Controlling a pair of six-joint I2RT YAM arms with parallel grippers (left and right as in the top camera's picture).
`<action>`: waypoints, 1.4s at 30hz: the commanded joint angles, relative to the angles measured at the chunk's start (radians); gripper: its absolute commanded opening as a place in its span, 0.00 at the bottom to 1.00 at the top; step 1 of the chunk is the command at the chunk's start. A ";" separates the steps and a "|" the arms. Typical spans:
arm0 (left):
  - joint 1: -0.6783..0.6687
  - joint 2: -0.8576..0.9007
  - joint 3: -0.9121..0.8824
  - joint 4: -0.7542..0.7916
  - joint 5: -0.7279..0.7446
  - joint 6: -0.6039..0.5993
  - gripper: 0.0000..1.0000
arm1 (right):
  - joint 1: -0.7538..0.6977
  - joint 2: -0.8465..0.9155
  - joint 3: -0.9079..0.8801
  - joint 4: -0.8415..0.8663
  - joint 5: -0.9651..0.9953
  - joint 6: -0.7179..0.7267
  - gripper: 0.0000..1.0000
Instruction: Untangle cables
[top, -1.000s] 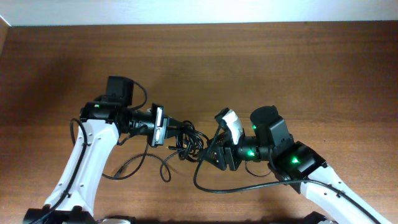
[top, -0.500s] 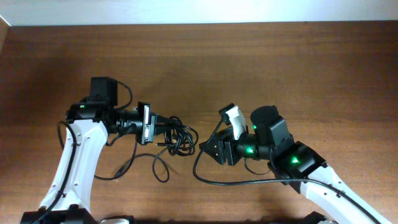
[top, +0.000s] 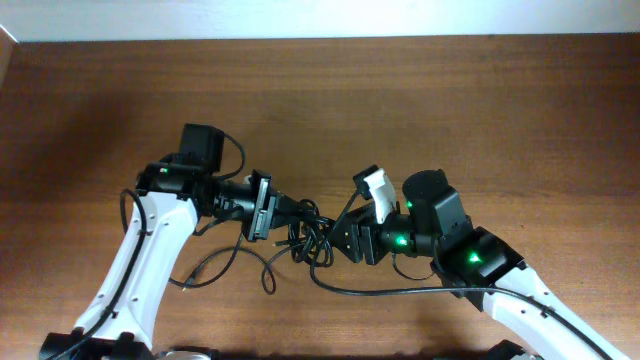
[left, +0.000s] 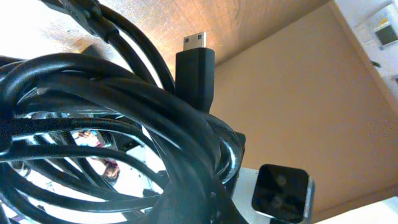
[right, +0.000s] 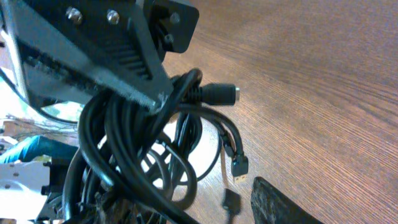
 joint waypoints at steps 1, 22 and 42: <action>-0.053 -0.022 0.007 -0.006 0.032 -0.015 0.00 | -0.002 0.012 -0.002 0.003 0.060 0.039 0.56; -0.011 -0.021 0.007 0.019 0.042 -0.019 0.00 | -0.003 0.043 -0.002 -0.146 0.001 0.106 0.51; -0.027 -0.021 0.007 0.020 0.045 -0.014 0.00 | -0.003 0.043 -0.002 -0.038 0.037 0.004 0.57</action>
